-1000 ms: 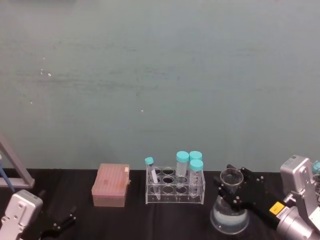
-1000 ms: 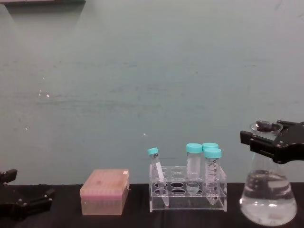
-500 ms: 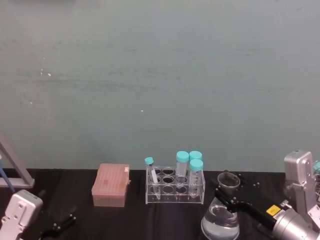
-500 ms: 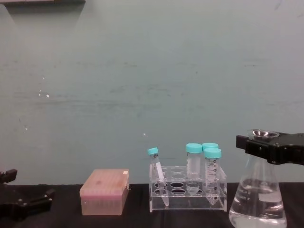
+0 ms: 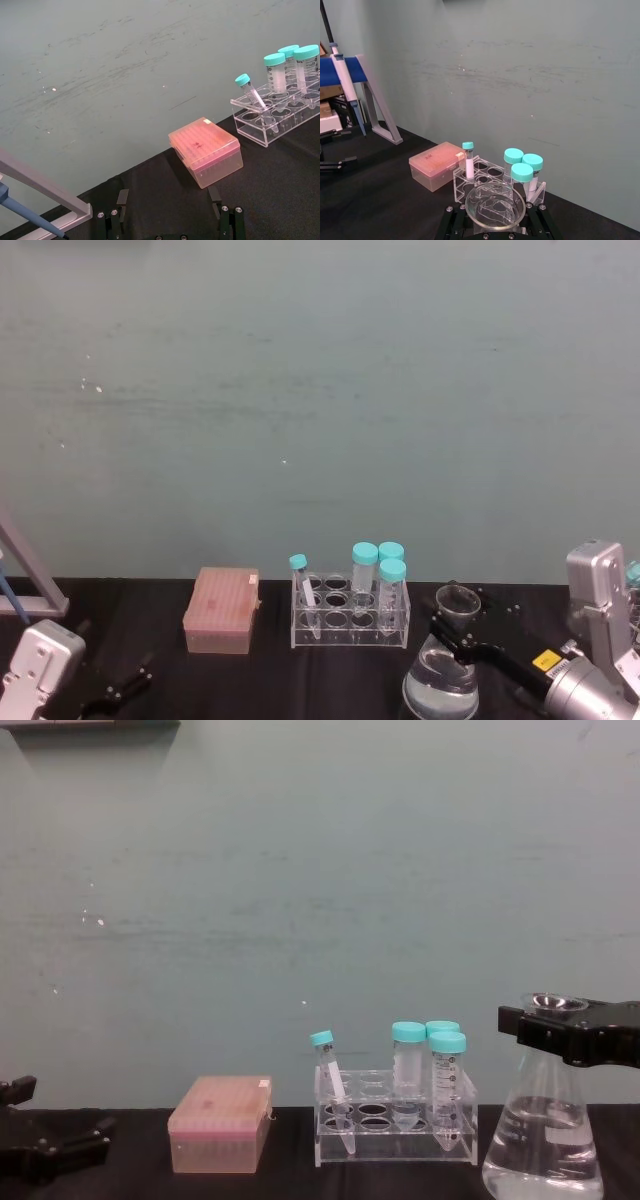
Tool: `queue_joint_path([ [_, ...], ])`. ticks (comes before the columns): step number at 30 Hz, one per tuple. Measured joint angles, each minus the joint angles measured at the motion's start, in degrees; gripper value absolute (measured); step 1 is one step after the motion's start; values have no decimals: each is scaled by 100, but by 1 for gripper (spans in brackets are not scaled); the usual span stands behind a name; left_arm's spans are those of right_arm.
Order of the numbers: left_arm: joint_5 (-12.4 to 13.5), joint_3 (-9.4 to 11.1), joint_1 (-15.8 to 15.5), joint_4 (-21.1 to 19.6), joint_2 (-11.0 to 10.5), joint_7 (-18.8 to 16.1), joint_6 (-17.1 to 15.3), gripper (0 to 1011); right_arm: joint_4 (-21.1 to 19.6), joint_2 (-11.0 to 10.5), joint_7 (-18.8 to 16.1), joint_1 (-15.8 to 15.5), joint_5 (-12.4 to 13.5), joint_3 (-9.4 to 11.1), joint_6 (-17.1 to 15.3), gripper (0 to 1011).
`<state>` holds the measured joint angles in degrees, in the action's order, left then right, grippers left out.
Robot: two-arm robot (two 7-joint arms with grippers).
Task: Pick up the beaker with the right gripper, shake it three times, and then put it down.
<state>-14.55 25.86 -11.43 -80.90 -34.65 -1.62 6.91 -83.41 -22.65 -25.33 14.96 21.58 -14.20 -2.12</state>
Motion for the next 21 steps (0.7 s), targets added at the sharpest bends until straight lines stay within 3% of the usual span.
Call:
queue_joint_path([
  [21,0,0,0,0,0,0,0,1000,0,7,-23,-4,4,10,10,478],
])
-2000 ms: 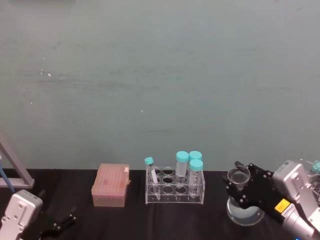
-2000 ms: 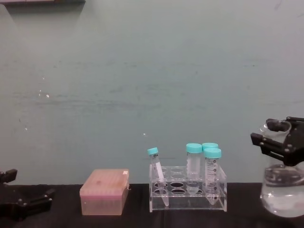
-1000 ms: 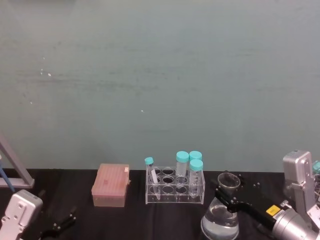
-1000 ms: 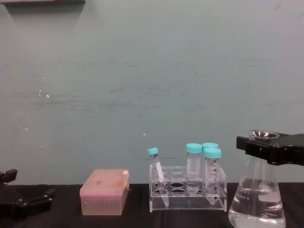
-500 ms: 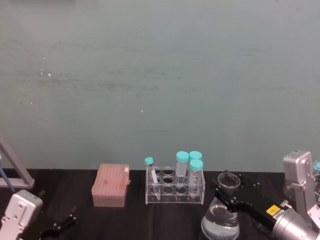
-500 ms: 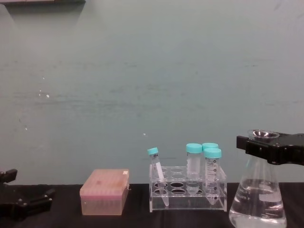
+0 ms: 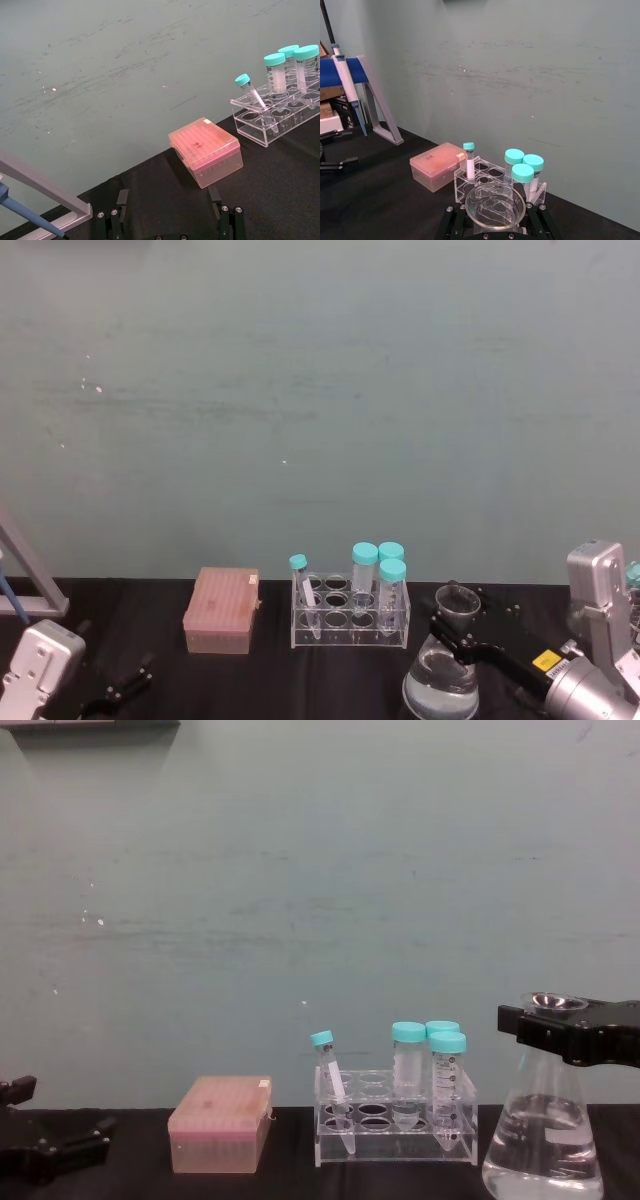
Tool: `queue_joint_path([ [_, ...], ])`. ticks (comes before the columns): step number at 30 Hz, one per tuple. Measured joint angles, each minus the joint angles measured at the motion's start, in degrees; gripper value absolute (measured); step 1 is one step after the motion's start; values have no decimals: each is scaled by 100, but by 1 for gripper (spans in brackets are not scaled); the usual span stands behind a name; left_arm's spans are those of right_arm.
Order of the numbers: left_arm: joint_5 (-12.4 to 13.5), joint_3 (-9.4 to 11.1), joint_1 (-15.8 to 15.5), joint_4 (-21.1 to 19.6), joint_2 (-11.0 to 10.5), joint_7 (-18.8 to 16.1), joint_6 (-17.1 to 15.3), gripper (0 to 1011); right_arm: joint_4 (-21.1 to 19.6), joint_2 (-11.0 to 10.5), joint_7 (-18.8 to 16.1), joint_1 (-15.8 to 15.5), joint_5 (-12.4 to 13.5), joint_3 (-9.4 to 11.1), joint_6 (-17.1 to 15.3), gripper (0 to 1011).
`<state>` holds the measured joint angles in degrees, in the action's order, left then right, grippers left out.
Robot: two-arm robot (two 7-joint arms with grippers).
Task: Pick up the beaker with the right gripper, shake it three times, and then put it down.
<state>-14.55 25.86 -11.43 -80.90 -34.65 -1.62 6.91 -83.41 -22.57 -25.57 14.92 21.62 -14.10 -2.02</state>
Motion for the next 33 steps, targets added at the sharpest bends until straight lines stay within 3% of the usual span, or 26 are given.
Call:
queue_joint_path([
  [4,0,0,0,0,0,0,0,1000,0,1,2,-4,44,5,1,478],
  [7,0,0,0,0,0,0,0,1000,-4,55,22,-46,271,75,-44,478],
  [13,0,0,1,0,0,0,0,1000,-53,427,207,-175,1342,506,-655,478],
  [14,0,0,0,0,0,0,0,1000,-53,427,207,-175,1342,506,-655,478],
  [15,0,0,0,0,0,0,0,1000,-67,529,268,-197,1643,627,-891,478],
  [18,0,0,1,0,0,0,0,1000,-94,683,382,-227,2065,792,-1230,478],
  [19,0,0,0,0,0,0,0,1000,-117,818,504,-256,2425,935,-1506,478],
  [20,0,0,0,0,0,0,0,1000,-117,818,504,-256,2425,935,-1506,478],
  [21,0,0,0,0,0,0,0,1000,-135,893,564,-277,2625,1008,-1636,478],
  [25,0,0,0,0,0,0,0,1000,-177,1040,684,-323,3031,1138,-1850,478],
  [33,0,0,0,0,0,0,0,1000,-232,1195,836,-388,3554,1254,-2101,478],
])
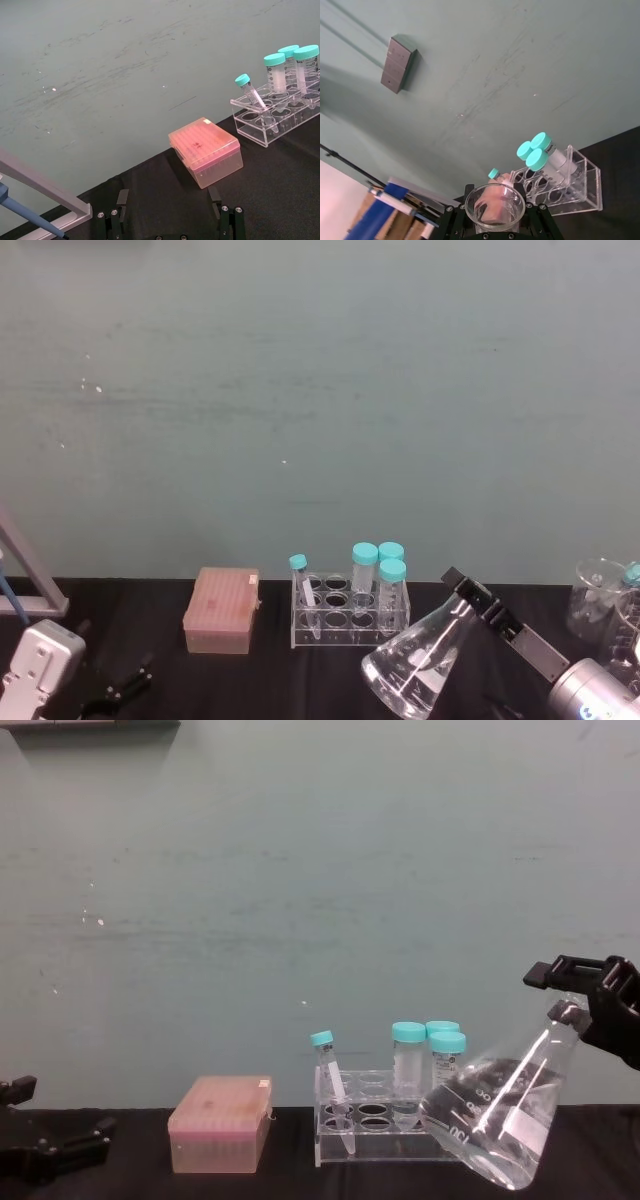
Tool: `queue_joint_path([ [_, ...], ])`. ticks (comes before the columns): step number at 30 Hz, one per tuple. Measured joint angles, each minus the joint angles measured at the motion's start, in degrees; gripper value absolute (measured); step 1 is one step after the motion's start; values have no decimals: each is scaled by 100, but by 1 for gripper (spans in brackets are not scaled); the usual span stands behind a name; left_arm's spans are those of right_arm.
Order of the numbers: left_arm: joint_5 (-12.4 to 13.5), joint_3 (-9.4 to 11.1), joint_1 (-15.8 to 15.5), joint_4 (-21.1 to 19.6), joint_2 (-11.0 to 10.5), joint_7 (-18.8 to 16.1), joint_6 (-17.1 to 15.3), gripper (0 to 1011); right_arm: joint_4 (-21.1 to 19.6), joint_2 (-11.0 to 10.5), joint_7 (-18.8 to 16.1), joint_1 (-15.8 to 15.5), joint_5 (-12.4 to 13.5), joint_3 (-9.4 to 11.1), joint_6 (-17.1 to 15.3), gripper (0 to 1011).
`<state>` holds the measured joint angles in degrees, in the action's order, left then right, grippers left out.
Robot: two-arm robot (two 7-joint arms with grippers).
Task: Pick up the beaker with the right gripper, shake it three times, and then put it down.
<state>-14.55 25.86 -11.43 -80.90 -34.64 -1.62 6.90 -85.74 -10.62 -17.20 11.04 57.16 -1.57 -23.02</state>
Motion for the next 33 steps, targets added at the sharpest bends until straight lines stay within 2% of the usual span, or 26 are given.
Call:
queue_joint_path([
  [3,0,0,0,0,0,0,0,1000,-16,48,40,-17,159,37,-71,478],
  [6,0,0,0,0,0,0,0,1000,-32,137,112,-43,443,101,-190,478],
  [10,0,0,0,0,0,0,0,1000,-32,186,173,-47,649,136,-261,478],
  [13,0,0,0,0,0,0,0,1000,-20,123,156,-35,599,76,-212,478],
  [14,0,0,0,0,0,0,0,1000,-12,65,120,-23,505,24,-147,478],
  [17,0,0,0,0,0,0,0,1000,50,-300,-226,56,-135,-304,297,478],
  [18,0,0,0,0,0,0,0,1000,107,-628,-522,150,-726,-584,710,478],
  [19,0,0,0,0,0,0,0,1000,107,-628,-522,150,-726,-584,710,478],
  [20,0,0,0,0,0,0,0,1000,153,-850,-670,218,-1097,-771,975,478],
  [23,0,0,0,0,0,0,0,1000,222,-1157,-832,332,-1699,-1030,1407,478],
  [24,0,0,0,0,0,0,0,1000,266,-1365,-897,408,-2128,-1206,1712,478],
  [25,0,0,0,0,0,0,0,1000,293,-1552,-918,483,-2512,-1363,1971,478],
  [28,0,0,0,0,0,0,0,1000,321,-1822,-907,601,-3178,-1598,2341,478],
  [29,0,0,0,0,0,0,0,1000,332,-1972,-867,668,-3589,-1715,2548,478],
  [31,0,0,0,0,0,0,0,1000,345,-2097,-798,728,-4055,-1823,2778,478],
  [32,0,0,0,0,0,0,0,1000,351,-2145,-768,748,-4202,-1862,2850,478],
  [33,0,0,0,0,0,0,0,1000,363,-2248,-666,802,-4628,-1935,3051,478],
])
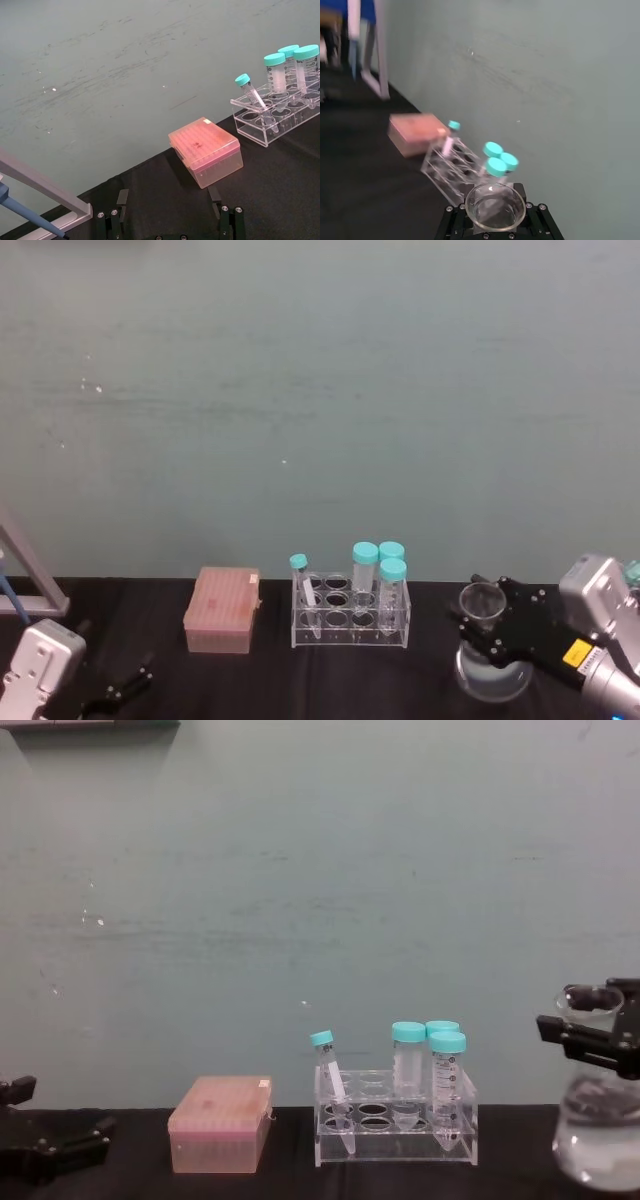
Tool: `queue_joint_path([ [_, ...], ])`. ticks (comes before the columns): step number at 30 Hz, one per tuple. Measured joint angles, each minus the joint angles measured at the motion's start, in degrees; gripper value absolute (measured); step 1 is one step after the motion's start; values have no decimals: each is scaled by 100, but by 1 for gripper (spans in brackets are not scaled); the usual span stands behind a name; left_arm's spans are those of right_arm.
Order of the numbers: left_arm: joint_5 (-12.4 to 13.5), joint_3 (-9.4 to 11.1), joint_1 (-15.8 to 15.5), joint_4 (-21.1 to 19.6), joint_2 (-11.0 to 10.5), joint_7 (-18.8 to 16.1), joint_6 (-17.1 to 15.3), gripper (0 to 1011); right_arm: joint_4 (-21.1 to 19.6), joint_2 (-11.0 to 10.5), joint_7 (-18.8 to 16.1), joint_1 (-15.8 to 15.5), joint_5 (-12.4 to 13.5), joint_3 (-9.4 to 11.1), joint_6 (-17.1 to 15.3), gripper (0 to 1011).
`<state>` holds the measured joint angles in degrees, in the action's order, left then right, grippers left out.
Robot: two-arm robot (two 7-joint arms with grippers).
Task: Pick up the beaker with the right gripper, shake it three times, and then put it down.
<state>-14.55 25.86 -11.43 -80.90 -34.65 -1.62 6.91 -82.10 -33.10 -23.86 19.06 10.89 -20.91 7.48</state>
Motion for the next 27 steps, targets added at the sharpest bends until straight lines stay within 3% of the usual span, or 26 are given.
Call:
queue_joint_path([
  [1,0,0,0,0,0,0,0,1000,9,-77,85,40,-303,-55,137,478],
  [3,0,0,0,0,0,0,0,1000,18,-147,192,75,-647,-110,297,478],
  [4,0,0,0,0,0,0,0,1000,27,-216,309,112,-991,-165,455,478],
  [5,0,0,0,0,0,0,0,1000,27,-216,309,112,-991,-165,455,478],
  [6,0,0,0,0,0,0,0,1000,45,-271,424,147,-1317,-215,596,478],
  [8,0,0,0,0,0,0,0,1000,73,-317,530,184,-1619,-264,720,478],
  [9,0,0,0,0,0,0,0,1000,97,-353,632,213,-1899,-307,823,478],
  [12,0,0,0,0,0,0,0,1000,132,-403,763,249,-2285,-360,948,478],
  [16,0,0,0,0,0,0,0,1000,154,-416,823,260,-2523,-368,1018,478],
  [18,0,0,0,0,0,0,0,1000,154,-399,804,255,-2526,-347,1026,478],
  [21,0,0,0,0,0,0,0,1000,128,-343,676,213,-2314,-269,998,478],
  [25,0,0,0,0,0,0,0,1000,20,-188,327,108,-1641,-69,753,478],
  [27,0,0,0,0,0,0,0,1000,-40,-46,95,42,-1112,98,533,478],
])
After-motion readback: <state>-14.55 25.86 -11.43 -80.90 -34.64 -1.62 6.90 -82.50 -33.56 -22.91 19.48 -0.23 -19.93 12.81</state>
